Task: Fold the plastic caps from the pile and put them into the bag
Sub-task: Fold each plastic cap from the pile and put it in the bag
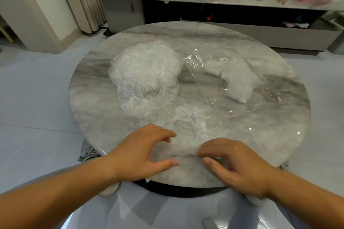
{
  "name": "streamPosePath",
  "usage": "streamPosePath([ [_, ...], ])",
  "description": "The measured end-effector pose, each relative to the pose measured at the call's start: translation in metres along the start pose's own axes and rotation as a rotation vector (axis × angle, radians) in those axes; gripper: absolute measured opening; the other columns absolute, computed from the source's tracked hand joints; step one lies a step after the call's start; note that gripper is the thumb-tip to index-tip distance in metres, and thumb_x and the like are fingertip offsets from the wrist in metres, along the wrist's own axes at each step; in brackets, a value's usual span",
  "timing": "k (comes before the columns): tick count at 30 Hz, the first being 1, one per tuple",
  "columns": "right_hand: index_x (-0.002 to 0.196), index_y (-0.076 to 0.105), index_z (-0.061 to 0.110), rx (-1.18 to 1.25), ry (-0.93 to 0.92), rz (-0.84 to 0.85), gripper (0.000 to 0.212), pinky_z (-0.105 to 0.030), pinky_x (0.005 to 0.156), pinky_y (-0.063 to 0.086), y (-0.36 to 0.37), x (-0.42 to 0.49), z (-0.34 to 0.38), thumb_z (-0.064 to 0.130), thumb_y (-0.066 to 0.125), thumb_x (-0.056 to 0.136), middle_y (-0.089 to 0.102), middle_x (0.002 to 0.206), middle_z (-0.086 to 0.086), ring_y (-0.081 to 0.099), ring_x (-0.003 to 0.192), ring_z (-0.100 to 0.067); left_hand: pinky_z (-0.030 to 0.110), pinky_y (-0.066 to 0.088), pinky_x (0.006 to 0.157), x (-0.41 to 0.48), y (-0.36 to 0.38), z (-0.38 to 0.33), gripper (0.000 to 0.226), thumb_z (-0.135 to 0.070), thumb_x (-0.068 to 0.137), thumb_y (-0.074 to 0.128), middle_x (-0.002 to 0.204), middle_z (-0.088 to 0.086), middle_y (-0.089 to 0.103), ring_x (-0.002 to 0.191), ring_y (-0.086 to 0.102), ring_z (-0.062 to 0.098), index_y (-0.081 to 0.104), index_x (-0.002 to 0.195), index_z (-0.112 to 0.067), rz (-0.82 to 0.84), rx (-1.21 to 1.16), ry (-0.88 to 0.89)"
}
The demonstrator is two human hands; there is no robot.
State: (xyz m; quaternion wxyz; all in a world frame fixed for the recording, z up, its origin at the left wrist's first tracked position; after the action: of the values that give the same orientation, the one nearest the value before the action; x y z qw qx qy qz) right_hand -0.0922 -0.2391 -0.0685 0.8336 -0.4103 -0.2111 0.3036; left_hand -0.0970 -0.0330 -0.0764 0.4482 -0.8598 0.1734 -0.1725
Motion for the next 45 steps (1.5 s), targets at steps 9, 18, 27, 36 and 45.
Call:
streamPosePath([
  [9, 0.124, 0.072, 0.027, -0.082, -0.021, 0.049, 0.041, -0.026, 0.106, 0.045, 0.006, 0.001, -0.009, 0.049, 0.051, 0.097, 0.064, 0.134, 0.015, 0.05, 0.13, 0.001, 0.027, 0.052, 0.084, 0.006, 0.0, 0.01, 0.038, -0.064, 0.092, 0.051, 0.107, -0.022, 0.063, 0.102, 0.058, -0.001, 0.072, 0.103, -0.034, 0.018, 0.047, -0.009],
  [18, 0.116, 0.071, 0.037, -0.024, 0.108, 0.061, 0.051, -0.035, 0.117, 0.031, 0.01, 0.027, -0.005, 0.067, 0.037, 0.092, 0.045, 0.149, 0.02, 0.029, 0.14, 0.006, 0.027, 0.053, 0.081, 0.008, -0.026, 0.038, 0.041, -0.055, 0.094, 0.042, 0.101, -0.02, 0.065, 0.094, 0.06, 0.001, 0.074, 0.096, -0.031, -0.113, 0.09, -0.181],
  [27, 0.1, 0.064, 0.045, 0.024, 0.134, 0.213, 0.045, -0.034, 0.121, 0.028, 0.018, 0.061, -0.008, 0.076, 0.034, 0.086, 0.016, 0.165, 0.02, 0.015, 0.15, 0.005, 0.023, 0.053, 0.085, 0.004, -0.033, 0.057, 0.016, -0.035, 0.098, 0.062, 0.088, -0.015, 0.073, 0.087, 0.067, 0.001, 0.076, 0.09, -0.031, -0.191, -0.32, -0.455],
  [36, 0.101, 0.066, 0.031, -0.178, 0.03, -0.153, 0.049, -0.036, 0.103, 0.044, -0.009, 0.041, 0.013, 0.064, 0.03, 0.1, 0.056, 0.128, 0.012, 0.05, 0.122, -0.008, 0.026, 0.055, 0.08, 0.003, -0.049, 0.05, 0.016, -0.032, 0.099, 0.061, 0.089, -0.007, 0.074, 0.087, 0.069, 0.01, 0.076, 0.093, -0.03, -0.451, -0.518, -0.505],
  [45, 0.135, 0.061, 0.029, -0.11, -0.014, 0.095, 0.051, -0.026, 0.115, 0.033, 0.013, 0.051, -0.016, 0.055, 0.031, 0.103, 0.051, 0.144, 0.012, 0.042, 0.137, -0.004, 0.02, 0.049, 0.095, -0.005, -0.014, 0.01, 0.036, -0.048, 0.097, 0.05, 0.119, -0.019, 0.065, 0.113, 0.059, -0.004, 0.075, 0.111, -0.026, -0.192, -0.151, -0.149],
])
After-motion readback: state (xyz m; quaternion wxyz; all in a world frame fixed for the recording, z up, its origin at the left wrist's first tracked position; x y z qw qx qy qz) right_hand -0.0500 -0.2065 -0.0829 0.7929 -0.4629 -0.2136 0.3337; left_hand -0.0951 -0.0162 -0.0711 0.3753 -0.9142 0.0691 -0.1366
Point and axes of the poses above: each hand's wrist, its own x-axis towards the middle knuckle, its own y-axis out of the palm, z = x × y, the point moved 7 cm from there along x, towards the middle knuckle
